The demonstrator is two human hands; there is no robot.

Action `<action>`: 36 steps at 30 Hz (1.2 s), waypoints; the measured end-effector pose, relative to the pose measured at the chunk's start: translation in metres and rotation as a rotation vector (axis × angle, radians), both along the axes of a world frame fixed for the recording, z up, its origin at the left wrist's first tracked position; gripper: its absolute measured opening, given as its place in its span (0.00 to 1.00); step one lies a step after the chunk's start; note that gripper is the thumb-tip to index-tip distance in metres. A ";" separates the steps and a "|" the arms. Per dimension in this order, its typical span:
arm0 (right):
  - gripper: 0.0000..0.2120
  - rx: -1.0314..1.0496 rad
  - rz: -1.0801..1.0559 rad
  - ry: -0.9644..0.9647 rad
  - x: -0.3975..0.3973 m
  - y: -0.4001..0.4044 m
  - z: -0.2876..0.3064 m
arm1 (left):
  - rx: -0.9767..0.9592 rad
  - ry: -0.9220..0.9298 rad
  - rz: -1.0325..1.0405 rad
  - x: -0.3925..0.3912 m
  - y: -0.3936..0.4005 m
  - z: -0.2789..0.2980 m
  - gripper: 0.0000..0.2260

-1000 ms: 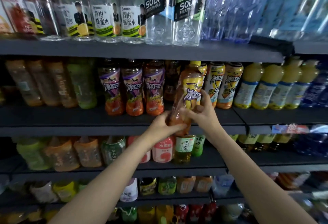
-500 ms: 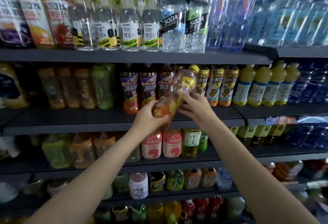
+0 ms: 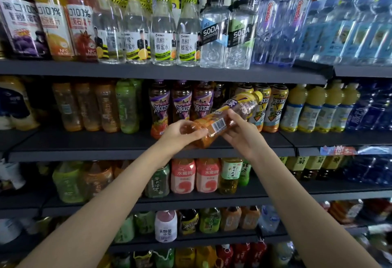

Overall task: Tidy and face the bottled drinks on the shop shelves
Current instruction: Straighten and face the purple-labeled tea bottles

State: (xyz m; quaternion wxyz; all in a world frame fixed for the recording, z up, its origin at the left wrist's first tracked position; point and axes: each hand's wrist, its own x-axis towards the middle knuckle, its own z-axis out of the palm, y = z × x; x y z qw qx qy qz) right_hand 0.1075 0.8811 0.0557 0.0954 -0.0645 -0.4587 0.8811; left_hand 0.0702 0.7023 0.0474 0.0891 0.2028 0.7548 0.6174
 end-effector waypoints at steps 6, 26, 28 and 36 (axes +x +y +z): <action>0.24 -0.008 0.035 -0.149 0.000 0.010 0.004 | -0.313 0.879 0.075 -0.002 0.011 0.005 0.31; 0.17 0.215 -0.093 0.029 -0.010 0.013 -0.006 | -0.345 0.916 0.337 -0.017 0.030 -0.026 0.31; 0.21 0.207 -0.115 0.024 -0.011 0.016 -0.012 | -0.363 0.910 0.310 -0.019 0.031 -0.027 0.30; 0.23 0.873 -0.205 0.235 -0.013 0.027 -0.016 | -0.236 0.588 0.100 -0.027 0.045 -0.035 0.32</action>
